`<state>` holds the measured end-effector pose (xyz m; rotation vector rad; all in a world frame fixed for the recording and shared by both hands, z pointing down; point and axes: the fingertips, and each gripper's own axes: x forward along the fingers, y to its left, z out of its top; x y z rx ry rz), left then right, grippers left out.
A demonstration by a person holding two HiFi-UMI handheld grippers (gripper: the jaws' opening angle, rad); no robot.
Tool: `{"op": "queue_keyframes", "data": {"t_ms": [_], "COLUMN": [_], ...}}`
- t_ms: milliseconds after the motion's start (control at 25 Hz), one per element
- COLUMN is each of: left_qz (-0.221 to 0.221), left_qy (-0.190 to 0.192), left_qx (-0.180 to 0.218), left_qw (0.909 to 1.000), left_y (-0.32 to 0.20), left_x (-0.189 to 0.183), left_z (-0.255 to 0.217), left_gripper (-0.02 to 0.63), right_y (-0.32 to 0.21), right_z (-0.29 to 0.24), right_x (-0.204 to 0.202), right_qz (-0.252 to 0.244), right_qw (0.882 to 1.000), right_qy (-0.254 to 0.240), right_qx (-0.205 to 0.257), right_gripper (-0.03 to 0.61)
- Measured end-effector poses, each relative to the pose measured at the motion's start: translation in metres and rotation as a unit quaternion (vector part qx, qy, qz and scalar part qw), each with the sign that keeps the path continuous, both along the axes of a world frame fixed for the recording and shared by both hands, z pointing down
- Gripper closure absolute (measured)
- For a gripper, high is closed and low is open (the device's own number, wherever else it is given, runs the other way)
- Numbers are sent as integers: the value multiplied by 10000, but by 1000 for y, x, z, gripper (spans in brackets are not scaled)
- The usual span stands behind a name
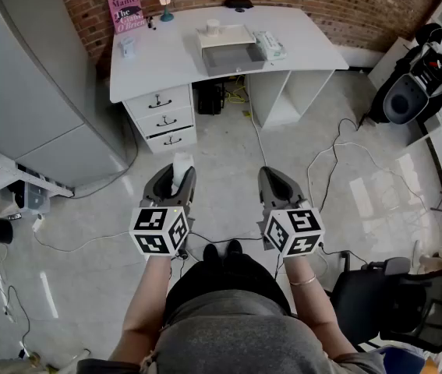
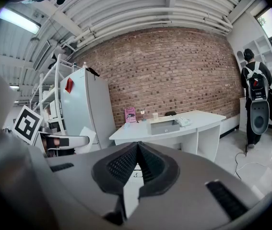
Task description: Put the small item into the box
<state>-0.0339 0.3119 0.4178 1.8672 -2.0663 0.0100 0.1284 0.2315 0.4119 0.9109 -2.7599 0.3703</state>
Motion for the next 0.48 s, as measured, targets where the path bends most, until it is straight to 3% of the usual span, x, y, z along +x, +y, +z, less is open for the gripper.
{"op": "queue_keyframes", "data": {"t_ms": [480], "left_qz": [105], "left_qy": [71], "left_qx": [32], "left_qw": [9999], "left_y": [1], "left_x": [-4], "left_z": [-2], "left_gripper": [437], "right_y": [4], "right_z": [-2], "right_x": [2], "right_qz": [149], "right_qw": [9996], "right_qy": [-188], "right_qx": [-159], "right_gripper": [572]}}
